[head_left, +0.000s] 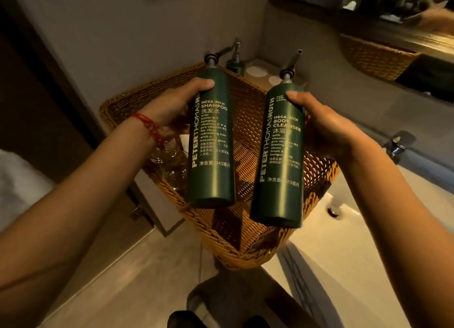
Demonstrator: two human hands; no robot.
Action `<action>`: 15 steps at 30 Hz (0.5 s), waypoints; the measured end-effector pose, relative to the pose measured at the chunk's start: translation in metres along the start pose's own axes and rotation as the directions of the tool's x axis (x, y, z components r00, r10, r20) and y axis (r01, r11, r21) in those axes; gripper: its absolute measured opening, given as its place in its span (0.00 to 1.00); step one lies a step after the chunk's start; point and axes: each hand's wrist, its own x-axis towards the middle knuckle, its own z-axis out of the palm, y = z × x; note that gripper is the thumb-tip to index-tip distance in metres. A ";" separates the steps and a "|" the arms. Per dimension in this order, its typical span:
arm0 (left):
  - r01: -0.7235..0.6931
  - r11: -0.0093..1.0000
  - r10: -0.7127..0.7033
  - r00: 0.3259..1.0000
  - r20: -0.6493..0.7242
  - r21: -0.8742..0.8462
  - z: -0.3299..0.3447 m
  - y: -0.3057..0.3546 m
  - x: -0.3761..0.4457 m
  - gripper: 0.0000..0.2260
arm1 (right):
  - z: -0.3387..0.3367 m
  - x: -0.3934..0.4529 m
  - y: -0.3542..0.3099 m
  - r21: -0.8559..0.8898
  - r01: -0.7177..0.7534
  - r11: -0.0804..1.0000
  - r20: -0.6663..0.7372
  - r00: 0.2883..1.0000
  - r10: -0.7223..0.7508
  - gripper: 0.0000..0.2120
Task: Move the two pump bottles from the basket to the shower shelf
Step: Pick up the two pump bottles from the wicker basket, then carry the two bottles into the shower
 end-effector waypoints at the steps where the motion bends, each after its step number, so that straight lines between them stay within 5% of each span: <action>1: -0.014 1.000 0.013 1.000 -0.023 -0.026 0.001 0.002 -0.011 0.23 | 0.001 -0.005 -0.002 0.005 0.012 1.000 0.030 0.999 -0.012 0.35; 6: -0.078 0.989 0.064 0.992 -0.110 -0.124 0.009 0.001 -0.067 0.24 | 0.004 -0.029 -0.002 0.035 0.049 0.998 0.154 0.987 -0.054 0.28; 9: -0.111 0.986 0.079 0.969 -0.236 -0.125 0.016 -0.013 -0.101 0.15 | 0.007 -0.045 0.004 0.017 0.063 0.998 0.222 0.973 -0.065 0.30; 15: -0.085 0.982 0.003 0.903 -0.430 -0.171 0.021 -0.054 -0.166 0.20 | 0.031 -0.071 0.016 -0.060 0.103 0.993 0.345 0.936 -0.077 0.27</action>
